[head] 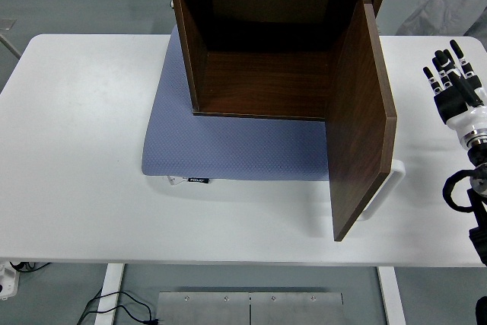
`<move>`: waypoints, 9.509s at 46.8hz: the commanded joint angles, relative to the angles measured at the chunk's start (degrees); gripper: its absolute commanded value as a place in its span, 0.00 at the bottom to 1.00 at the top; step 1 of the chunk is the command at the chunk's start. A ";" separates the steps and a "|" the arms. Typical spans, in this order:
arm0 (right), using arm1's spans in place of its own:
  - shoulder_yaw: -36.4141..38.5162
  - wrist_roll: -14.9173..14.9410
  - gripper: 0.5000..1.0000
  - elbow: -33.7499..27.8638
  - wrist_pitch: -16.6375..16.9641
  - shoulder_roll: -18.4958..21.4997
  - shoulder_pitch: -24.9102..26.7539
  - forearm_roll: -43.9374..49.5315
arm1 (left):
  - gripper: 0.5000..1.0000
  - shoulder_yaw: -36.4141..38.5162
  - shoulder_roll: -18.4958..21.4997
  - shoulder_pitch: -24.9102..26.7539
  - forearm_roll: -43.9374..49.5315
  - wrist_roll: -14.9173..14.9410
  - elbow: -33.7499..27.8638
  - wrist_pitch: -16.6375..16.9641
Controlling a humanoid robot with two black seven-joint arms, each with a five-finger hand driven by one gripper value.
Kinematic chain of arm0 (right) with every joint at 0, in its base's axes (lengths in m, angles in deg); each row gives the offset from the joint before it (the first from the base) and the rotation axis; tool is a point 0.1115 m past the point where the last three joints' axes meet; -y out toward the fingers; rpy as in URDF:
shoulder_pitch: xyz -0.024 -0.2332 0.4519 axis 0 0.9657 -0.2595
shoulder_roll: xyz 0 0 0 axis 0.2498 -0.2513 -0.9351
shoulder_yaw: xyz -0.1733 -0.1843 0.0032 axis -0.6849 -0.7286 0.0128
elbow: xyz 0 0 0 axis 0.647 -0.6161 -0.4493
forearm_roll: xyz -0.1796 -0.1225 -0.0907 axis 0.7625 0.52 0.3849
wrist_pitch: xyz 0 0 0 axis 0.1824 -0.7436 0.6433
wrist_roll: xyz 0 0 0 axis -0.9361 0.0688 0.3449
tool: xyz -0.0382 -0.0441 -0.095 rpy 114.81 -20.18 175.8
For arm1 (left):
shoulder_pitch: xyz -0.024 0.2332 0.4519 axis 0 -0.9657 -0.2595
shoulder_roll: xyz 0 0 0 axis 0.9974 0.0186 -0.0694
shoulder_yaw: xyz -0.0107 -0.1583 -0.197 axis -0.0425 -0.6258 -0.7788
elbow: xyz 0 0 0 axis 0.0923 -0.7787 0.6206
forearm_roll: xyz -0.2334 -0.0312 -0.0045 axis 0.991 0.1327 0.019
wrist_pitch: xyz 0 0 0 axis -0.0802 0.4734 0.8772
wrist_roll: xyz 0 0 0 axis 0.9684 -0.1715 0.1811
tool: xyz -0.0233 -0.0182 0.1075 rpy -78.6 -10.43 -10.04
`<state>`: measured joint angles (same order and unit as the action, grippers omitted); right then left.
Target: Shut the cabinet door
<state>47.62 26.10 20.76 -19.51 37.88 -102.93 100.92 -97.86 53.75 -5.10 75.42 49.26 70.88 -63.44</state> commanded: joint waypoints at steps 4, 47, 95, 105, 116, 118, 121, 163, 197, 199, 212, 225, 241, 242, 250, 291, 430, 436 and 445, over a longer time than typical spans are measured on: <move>0.00 0.00 1.00 0.01 0.00 -0.02 0.06 0.00 | 1.00 0.00 0.00 -0.19 0.05 0.00 0.00 0.01; 0.08 0.09 1.00 0.01 0.00 -0.11 0.06 -0.09 | 1.00 0.00 0.00 -0.54 0.05 0.00 0.00 0.10; 0.08 0.09 1.00 -0.08 0.00 0.16 0.33 -0.09 | 1.00 0.00 0.00 -0.54 0.05 0.00 0.00 0.01; 0.08 0.09 1.00 -0.08 0.00 -0.11 0.77 -0.09 | 1.00 0.00 0.00 -0.54 0.05 0.00 0.00 0.10; 0.00 0.09 1.00 -0.08 0.00 -0.28 1.12 -0.09 | 1.00 0.00 0.00 -0.54 0.05 0.00 0.00 0.01; 0.00 0.09 1.00 -0.08 0.00 -0.28 1.29 -0.09 | 1.00 0.00 0.00 -0.54 0.05 0.00 0.00 0.10; 0.00 0.09 1.00 -0.08 0.00 -0.37 1.29 -0.09 | 1.00 0.00 0.00 -0.54 0.05 0.00 0.00 0.10; 0.26 -0.35 1.00 5.72 6.95 -10.12 12.36 -0.09 | 1.00 0.00 0.00 -0.54 -0.04 0.00 0.00 0.01; 8.08 -0.44 1.00 22.33 13.71 -15.31 30.38 -0.09 | 1.00 0.00 0.00 -0.54 0.05 0.00 0.00 0.10; 8.70 -0.44 1.00 22.77 14.33 -15.48 31.52 -0.09 | 1.00 0.00 0.00 -0.54 0.05 0.00 0.00 0.10; 11.33 -0.35 1.00 26.64 18.02 -15.31 37.68 -0.09 | 1.00 0.00 0.00 -0.54 0.05 0.00 0.00 0.10; 12.04 -0.35 1.00 30.85 21.47 -15.13 43.12 -0.09 | 1.00 0.00 0.00 -0.54 0.05 0.00 0.00 0.10; 11.07 -0.35 1.00 33.41 21.47 -14.08 47.96 0.09 | 1.00 0.00 0.00 -0.54 -0.04 0.00 0.00 0.10; 10.90 -0.35 1.00 33.49 21.47 -14.08 48.05 0.09 | 1.00 0.00 0.00 -0.54 0.05 0.00 0.00 0.10; 8.70 -0.35 1.00 34.37 21.47 -13.91 48.84 0.35 | 1.00 0.00 0.00 -0.54 0.05 0.00 0.00 0.10; -0.70 -0.53 1.00 41.67 21.47 -10.04 48.84 6.59 | 1.00 0.00 0.00 -0.54 0.05 0.00 0.00 0.10; -20.04 -3.52 1.00 34.90 21.47 -3.18 28.10 8.17 | 1.00 0.00 0.00 -0.54 0.05 0.00 0.00 0.10; -20.48 -3.52 1.00 33.85 21.47 -3.18 26.52 8.17 | 1.00 0.00 0.00 -0.54 0.05 0.00 0.00 0.10; -21.62 -3.52 1.00 32.09 21.47 -3.01 24.24 8.17 | 1.00 0.00 0.00 -0.54 0.05 0.00 0.00 0.10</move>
<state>26.35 22.53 53.69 1.96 34.82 -78.01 109.09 -97.87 53.75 -5.64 75.46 49.27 70.88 -63.36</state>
